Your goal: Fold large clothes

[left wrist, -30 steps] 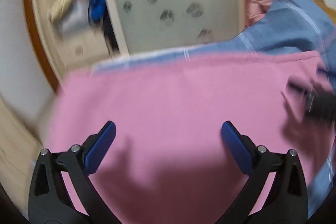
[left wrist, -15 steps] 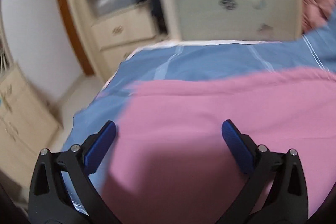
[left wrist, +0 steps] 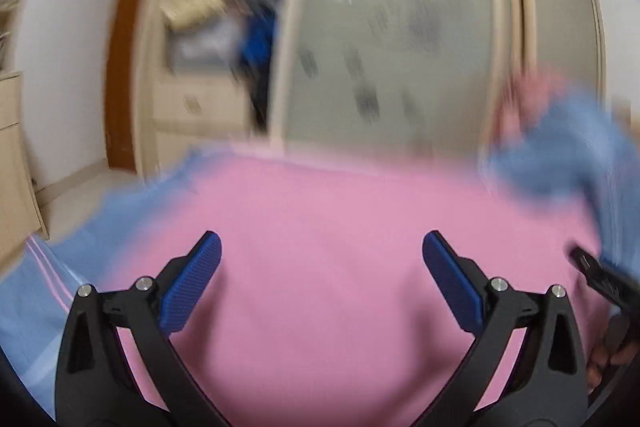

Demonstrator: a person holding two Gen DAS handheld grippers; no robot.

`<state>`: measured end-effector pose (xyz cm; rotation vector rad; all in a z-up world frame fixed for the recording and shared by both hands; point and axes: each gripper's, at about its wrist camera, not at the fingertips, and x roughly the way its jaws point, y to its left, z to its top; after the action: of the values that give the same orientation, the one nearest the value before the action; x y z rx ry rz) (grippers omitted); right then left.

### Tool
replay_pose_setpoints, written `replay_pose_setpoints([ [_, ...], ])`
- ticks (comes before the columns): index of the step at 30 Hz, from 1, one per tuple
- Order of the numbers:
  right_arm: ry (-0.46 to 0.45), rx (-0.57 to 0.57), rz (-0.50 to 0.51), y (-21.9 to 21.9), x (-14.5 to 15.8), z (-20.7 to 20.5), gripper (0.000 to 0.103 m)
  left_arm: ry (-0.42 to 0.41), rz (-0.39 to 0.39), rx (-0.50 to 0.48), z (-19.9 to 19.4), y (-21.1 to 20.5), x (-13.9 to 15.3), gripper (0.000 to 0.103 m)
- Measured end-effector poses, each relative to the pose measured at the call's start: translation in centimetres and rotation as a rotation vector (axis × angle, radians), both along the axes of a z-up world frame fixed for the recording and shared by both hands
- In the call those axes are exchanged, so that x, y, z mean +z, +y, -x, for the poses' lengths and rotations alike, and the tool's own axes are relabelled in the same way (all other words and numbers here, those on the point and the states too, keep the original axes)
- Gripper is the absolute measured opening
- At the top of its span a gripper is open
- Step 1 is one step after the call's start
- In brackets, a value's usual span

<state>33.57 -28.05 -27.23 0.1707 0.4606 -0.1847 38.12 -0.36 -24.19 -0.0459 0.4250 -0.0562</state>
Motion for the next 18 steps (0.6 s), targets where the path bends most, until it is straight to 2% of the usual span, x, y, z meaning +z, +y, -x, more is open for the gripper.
replay_pose_setpoints([
  [1,0.042,-0.002,0.006,0.2,-0.6,-0.7,0.102,0.075,-0.074,0.01,-1.4,-1.4,-2.1,0.101],
  [2,0.05,0.002,-0.015,-0.2,-0.3,-0.9,0.102,0.108,-0.089,0.014,-2.3,-1.6,-1.9,0.101],
  [4,0.024,-0.002,-0.024,-0.3,-0.2,-0.4,0.102,0.057,-0.04,0.009,-2.1,-0.8,-1.6,0.101],
  [7,0.028,-0.006,-0.01,0.0,-0.5,-0.3,0.102,0.071,-0.037,0.008,-2.4,-0.9,-2.0,0.101],
  [13,0.051,-0.034,0.042,0.3,0.0,-1.5,0.102,0.082,-0.079,0.035,-1.4,-2.1,-1.7,0.101],
  [15,0.18,-0.054,-0.014,0.0,1.7,-0.8,0.102,0.109,-0.115,0.061,-0.4,-2.8,0.3,0.101],
  [16,0.205,-0.067,-0.052,-0.1,3.3,0.7,0.102,0.087,-0.121,0.034,1.7,-3.5,2.3,0.101],
  [17,0.185,-0.077,-0.072,-0.1,5.9,3.8,0.102,0.048,-0.125,0.003,4.6,-4.0,4.7,0.101],
  [18,0.147,-0.095,-0.049,0.1,7.8,6.3,0.102,0.011,-0.12,-0.014,7.4,-4.3,6.6,0.101],
])
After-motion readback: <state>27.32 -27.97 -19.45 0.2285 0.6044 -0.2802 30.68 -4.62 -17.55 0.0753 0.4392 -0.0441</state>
